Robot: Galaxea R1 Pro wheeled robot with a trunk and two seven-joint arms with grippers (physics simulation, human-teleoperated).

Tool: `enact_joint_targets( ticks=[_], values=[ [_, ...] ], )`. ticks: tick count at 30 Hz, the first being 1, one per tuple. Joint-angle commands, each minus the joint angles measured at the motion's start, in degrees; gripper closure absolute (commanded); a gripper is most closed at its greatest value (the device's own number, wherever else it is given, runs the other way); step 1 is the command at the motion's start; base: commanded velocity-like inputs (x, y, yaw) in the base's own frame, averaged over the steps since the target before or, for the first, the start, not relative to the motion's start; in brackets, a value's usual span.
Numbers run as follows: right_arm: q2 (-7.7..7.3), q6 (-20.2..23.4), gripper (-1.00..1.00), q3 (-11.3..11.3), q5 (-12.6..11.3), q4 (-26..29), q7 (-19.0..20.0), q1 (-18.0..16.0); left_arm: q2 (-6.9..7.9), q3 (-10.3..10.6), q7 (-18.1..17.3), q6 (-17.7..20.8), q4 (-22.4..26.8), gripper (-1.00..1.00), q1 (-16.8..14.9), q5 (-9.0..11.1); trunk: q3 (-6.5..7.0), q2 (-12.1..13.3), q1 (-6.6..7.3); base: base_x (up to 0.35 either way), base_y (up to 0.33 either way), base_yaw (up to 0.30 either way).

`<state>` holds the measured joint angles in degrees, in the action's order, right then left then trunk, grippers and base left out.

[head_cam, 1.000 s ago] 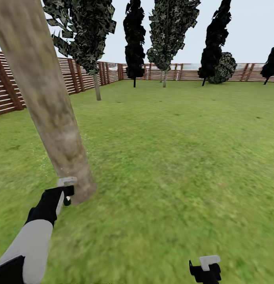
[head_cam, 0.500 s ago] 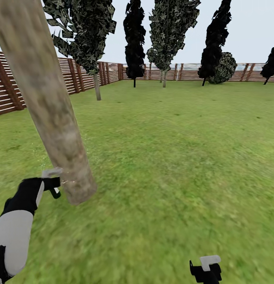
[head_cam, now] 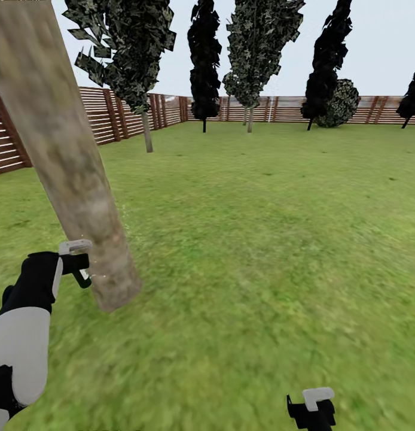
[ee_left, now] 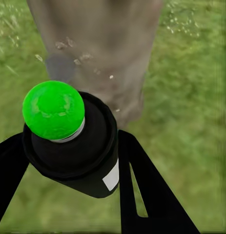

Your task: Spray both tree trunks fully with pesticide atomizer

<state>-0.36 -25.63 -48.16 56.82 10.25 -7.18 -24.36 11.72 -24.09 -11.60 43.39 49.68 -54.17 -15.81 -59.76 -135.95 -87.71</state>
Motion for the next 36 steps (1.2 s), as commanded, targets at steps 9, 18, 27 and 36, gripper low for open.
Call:
enact_joint_targets(
  ticks=[9,18,27,36],
  values=[
    [0.08,-0.2,-1.0,-0.3,0.6,-0.1,-0.3,0.0,-0.03,-0.3,-0.3,0.1,0.0,1.0,0.0,-0.6,-0.05,0.0,0.01,-0.004,-0.274,0.236],
    [0.04,-0.2,-1.0,-0.4,0.6,0.0,-0.4,0.0,-0.12,-0.5,0.3,-0.1,-0.7,1.0,0.1,-0.7,-0.05,0.0,0.01,0.179,-0.24,0.027],
    [0.18,-0.2,-1.0,-0.4,0.7,-0.1,-0.4,0.0,-1.51,-0.6,0.3,-0.3,-1.0,1.0,1.6,-0.7,-0.05,0.0,0.01,0.145,-0.245,0.268],
    [0.18,-0.2,-1.0,-0.4,0.7,-0.1,-0.3,0.0,-0.95,-2.1,0.7,-1.0,-5.8,1.0,4.2,-1.0,-0.05,0.0,0.01,0.168,-0.13,0.125]
  ],
)
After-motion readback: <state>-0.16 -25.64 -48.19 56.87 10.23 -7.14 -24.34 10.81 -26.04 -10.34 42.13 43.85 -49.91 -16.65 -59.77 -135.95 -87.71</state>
